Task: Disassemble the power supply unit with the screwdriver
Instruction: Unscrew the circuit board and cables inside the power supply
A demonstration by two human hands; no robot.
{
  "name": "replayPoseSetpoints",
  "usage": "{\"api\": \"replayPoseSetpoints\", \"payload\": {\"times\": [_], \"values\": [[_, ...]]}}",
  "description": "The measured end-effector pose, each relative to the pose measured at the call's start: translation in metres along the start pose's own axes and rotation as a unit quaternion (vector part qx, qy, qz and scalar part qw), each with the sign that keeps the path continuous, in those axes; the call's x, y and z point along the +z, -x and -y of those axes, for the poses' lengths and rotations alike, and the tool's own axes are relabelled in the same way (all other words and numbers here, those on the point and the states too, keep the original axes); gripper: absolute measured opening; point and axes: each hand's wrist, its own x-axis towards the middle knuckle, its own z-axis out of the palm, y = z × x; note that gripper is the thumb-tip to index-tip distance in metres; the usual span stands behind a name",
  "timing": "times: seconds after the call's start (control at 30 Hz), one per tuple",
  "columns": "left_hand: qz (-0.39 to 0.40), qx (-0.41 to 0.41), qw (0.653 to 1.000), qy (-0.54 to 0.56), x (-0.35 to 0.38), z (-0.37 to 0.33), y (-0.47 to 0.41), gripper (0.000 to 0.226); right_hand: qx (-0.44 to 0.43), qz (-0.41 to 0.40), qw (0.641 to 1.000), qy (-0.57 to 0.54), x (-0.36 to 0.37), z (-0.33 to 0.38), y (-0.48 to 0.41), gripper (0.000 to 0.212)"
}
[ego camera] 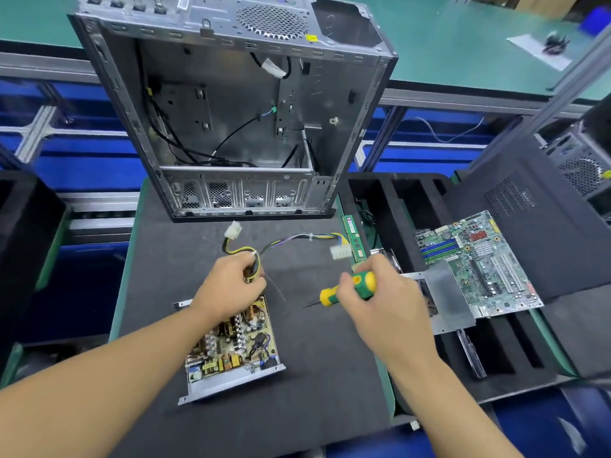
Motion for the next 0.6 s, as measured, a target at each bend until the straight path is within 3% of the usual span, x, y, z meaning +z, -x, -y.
{"api": "replayPoseSetpoints", "payload": {"times": [0.1, 0.2, 0.6], "values": [[0.065, -0.072, 0.994, 0.046, -0.012, 0.005, -0.010, 0.011, -0.011, 0.090, 0.996, 0.001, 0.025, 0.004, -0.004, 0.026], [0.059, -0.089, 0.991, 0.081, -0.010, 0.005, -0.009, 0.011, -0.022, 0.132, 0.991, -0.004, 0.051, 0.010, -0.007, 0.025], [0.056, -0.087, 0.994, 0.046, -0.015, -0.002, -0.007, 0.010, -0.018, 0.166, 0.986, 0.015, 0.080, 0.013, -0.023, 0.024]]}}
